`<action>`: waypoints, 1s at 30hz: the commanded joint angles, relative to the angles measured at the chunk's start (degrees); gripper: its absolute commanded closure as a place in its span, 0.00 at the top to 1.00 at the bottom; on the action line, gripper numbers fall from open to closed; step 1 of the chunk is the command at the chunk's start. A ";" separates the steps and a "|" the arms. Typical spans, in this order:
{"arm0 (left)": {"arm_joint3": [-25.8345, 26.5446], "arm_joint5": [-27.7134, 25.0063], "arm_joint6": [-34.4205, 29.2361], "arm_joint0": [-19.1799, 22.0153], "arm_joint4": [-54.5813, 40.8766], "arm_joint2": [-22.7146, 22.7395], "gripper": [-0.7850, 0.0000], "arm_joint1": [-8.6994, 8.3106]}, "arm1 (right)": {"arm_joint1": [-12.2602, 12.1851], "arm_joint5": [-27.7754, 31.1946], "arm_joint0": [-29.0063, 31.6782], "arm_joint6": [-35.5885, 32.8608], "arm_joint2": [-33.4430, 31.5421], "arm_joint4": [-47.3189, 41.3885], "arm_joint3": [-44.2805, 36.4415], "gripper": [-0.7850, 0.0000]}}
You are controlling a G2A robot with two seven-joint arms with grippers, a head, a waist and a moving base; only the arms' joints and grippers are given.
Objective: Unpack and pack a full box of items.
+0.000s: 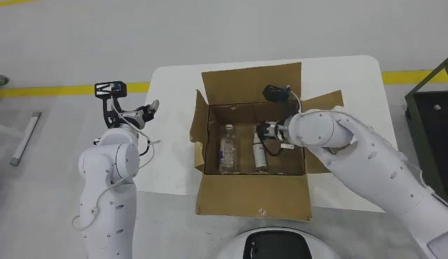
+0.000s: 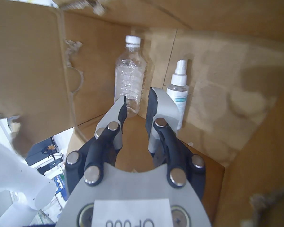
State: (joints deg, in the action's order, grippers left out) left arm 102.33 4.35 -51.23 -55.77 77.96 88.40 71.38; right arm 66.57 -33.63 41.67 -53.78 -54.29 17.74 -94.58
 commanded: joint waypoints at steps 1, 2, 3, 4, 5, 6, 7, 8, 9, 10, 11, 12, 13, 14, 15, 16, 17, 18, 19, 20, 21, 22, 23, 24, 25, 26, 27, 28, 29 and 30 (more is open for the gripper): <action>0.00 0.00 0.00 0.00 0.00 0.00 1.00 0.00 | -1.29 0.32 2.75 -1.11 -4.90 1.38 -4.80 0.09; 0.00 0.00 0.00 0.00 0.00 0.00 1.00 0.00 | -1.90 0.48 4.15 -1.50 -7.27 2.14 -7.26 0.04; 0.00 0.00 0.00 0.00 0.00 0.00 1.00 0.00 | -2.50 0.60 5.57 -2.00 -9.58 3.15 -9.58 0.00; 0.00 0.00 0.00 0.00 0.00 0.00 1.00 0.00 | -3.09 0.69 7.01 -2.60 -12.09 4.06 -11.88 0.00; 0.00 0.00 0.00 0.00 0.00 0.00 1.00 0.00 | -3.65 0.72 8.48 -2.82 -14.67 5.22 -14.05 0.00; 0.00 0.00 0.00 0.00 0.00 0.00 1.00 0.00 | -4.19 0.74 10.14 -3.10 -17.11 6.58 -16.18 0.00; 0.00 0.00 0.00 0.00 0.00 0.00 1.00 0.00 | -4.72 0.58 11.85 -3.43 -19.52 8.30 -18.22 0.00; 0.00 0.00 0.00 0.00 0.00 0.00 1.00 0.00 | -5.25 0.57 13.49 -4.08 -21.93 10.28 -20.13 0.00; 0.00 0.00 0.00 0.00 0.00 0.00 1.00 0.00 | -5.75 0.59 15.26 -5.09 -24.31 11.87 -22.07 0.00; 0.00 0.00 0.00 0.00 0.00 0.00 1.00 0.00 | -6.24 0.47 16.90 -5.89 -27.15 13.55 -23.87 0.00; 0.00 0.00 0.00 0.00 0.00 0.00 1.00 0.00 | -6.68 0.78 18.55 -6.78 -29.82 14.93 -25.73 0.00; 0.00 0.00 0.00 0.00 0.00 0.00 1.00 0.00 | -7.12 1.48 20.29 -7.77 -32.57 16.46 -27.52 0.00; 0.00 0.00 0.00 0.00 0.00 0.00 1.00 0.00 | -7.53 3.24 21.97 -8.71 -35.09 17.92 -29.51 0.00; 0.00 0.00 0.00 0.00 0.00 0.00 1.00 0.00 | -7.94 5.81 23.96 -9.77 -37.55 19.39 -31.17 0.00; 0.00 0.00 0.00 0.00 0.00 0.00 1.00 0.00 | -8.28 7.30 25.94 -10.87 -40.13 20.85 -32.15 0.00; 0.00 0.00 0.00 0.00 0.00 0.00 1.00 0.00 | -8.61 8.70 27.64 -12.13 -42.42 22.59 -33.31 0.00; 0.00 0.00 0.00 0.00 0.00 0.00 1.00 0.00 | -8.96 9.93 29.38 -14.03 -44.50 25.04 -34.32 0.00; 0.00 0.00 0.00 0.00 0.00 0.00 1.00 0.00 | -9.31 10.79 31.03 -16.12 -46.45 28.22 -35.28 0.00; 0.00 0.00 0.00 0.00 0.00 0.00 1.00 0.00 | -9.65 11.68 32.64 -18.59 -48.12 31.71 -36.53 0.00; 0.00 0.00 0.00 0.00 0.00 0.00 1.00 0.00 | -9.88 11.98 33.97 -20.81 -49.64 34.17 -37.62 0.00; 0.00 0.00 0.00 0.00 0.00 0.00 1.00 0.00 | -10.04 12.18 35.08 -22.65 -51.08 35.72 -38.69 0.00; 0.00 0.00 0.00 0.00 0.00 0.00 1.00 0.00 | -10.20 12.80 36.20 -24.29 -52.43 37.35 -39.46 0.00; 0.00 0.00 0.00 0.00 0.00 0.00 1.00 0.00 | -10.31 13.36 37.24 -25.79 -53.48 38.61 -40.06 0.00; 0.00 0.00 0.00 0.00 0.00 0.00 1.00 0.00 | -10.44 14.15 38.11 -27.05 -54.37 40.12 -40.07 0.00; 0.00 0.00 0.00 0.00 0.00 0.00 1.00 0.00 | -10.54 14.89 38.86 -28.10 -55.08 41.40 -40.07 0.00; 0.00 0.00 0.00 0.00 0.00 0.00 1.00 0.00 | -10.59 15.38 39.48 -28.90 -55.67 41.80 -40.07 0.00; 0.00 0.00 0.00 0.00 0.00 0.00 1.00 0.00 | -10.52 14.80 39.97 -29.36 -56.19 40.94 -40.05 0.00; 0.00 0.00 0.00 0.00 0.00 0.00 1.00 0.00 | -10.48 14.45 40.10 -29.35 -56.38 40.54 -40.07 0.00; 0.00 0.00 0.00 0.00 0.00 0.00 1.00 0.00 | -10.48 14.45 40.10 -29.35 -56.38 40.54 -40.07 0.00; 0.00 0.00 0.00 0.00 0.00 0.00 1.00 0.00 | -10.48 14.45 40.10 -29.35 -56.38 40.54 -40.07 0.00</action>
State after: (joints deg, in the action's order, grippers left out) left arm 102.33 4.35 -51.23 -55.77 77.96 88.40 71.38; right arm 56.09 -19.16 81.83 -83.21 -110.73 58.30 -134.64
